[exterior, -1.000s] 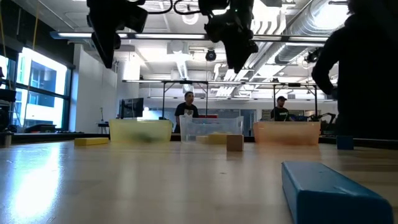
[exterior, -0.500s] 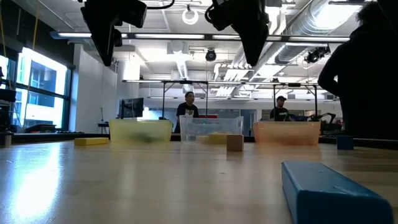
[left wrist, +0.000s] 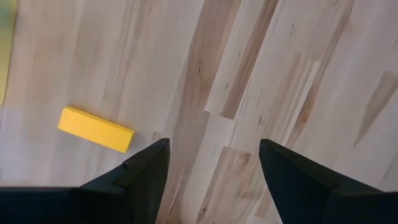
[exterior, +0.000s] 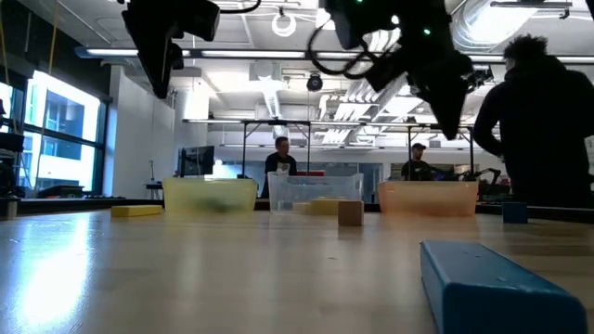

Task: Sort & place blocks by color
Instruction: Put the blue block into the yellow bin

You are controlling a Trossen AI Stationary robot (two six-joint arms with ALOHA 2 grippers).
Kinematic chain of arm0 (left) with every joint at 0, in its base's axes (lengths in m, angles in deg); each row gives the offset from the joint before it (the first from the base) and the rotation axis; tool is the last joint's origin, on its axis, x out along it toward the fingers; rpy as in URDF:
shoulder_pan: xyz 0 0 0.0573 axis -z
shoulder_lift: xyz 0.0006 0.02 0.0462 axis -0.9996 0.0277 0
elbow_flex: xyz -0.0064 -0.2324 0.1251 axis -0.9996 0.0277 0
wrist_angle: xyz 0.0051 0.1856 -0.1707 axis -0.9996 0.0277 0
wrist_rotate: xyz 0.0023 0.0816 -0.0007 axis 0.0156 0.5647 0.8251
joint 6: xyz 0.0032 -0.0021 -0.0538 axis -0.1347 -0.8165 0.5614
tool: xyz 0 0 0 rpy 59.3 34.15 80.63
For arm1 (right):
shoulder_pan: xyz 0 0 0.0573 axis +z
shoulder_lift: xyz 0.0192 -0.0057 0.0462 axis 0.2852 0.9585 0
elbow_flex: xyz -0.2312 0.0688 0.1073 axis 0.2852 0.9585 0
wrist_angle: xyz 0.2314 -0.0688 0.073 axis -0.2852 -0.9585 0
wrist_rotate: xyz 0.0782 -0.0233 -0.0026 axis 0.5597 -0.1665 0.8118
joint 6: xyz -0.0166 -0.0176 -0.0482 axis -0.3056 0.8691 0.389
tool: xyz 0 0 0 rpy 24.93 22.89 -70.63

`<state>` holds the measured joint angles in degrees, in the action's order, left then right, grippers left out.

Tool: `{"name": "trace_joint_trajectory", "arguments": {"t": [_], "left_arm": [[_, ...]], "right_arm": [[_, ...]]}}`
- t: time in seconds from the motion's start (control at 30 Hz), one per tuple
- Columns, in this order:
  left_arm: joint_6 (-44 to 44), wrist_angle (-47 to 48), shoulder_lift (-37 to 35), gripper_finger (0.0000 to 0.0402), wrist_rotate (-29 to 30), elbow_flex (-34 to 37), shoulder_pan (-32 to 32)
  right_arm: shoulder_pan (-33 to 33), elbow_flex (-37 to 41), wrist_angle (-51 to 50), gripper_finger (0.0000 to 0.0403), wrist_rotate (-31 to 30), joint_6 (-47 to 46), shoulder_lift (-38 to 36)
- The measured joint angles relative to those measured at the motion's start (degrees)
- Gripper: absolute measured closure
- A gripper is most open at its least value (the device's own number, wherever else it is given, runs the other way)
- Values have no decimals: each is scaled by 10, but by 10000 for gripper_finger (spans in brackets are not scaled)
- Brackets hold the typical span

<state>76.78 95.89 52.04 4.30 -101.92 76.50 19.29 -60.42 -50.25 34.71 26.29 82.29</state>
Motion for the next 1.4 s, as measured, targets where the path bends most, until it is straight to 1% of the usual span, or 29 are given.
{"name": "trace_joint_trajectory", "arguments": {"t": [0.17, 0.33, 0.53, 0.67, 0.83, 0.93, 1.1, 1.23, 1.4], "left_arm": [[-13, -6, 0, 163, 0, 0, -1], [-13, -6, 0, 163, 0, 0, -1], [-13, -6, 0, 163, 0, 0, -1], [-13, -6, 0, 163, 0, 0, -3], [-18, -6, 0, 163, 0, 0, -15], [-27, -6, 0, 163, 2, 0, -25], [-28, -6, 0, 163, 2, 0, -41], [-28, -6, 0, 163, 2, 0, -53], [-28, -6, 0, 163, 2, 0, -65]], "right_arm": [[-20, 99, 54, 233, 2, -13, -63], [-56, 179, 99, 233, 4, -32, -129], [-113, 252, 151, 233, 9, -33, -204], [-161, 290, 182, 233, 18, -31, -240], [-221, 325, 209, 233, 53, 8, -257], [-246, 337, 225, 229, 61, 40, -257], [-280, 352, 252, 202, 78, 75, -257], [-303, 368, 254, 180, 72, 81, -257], [-318, 387, 256, 174, 77, 93, -257]]}}
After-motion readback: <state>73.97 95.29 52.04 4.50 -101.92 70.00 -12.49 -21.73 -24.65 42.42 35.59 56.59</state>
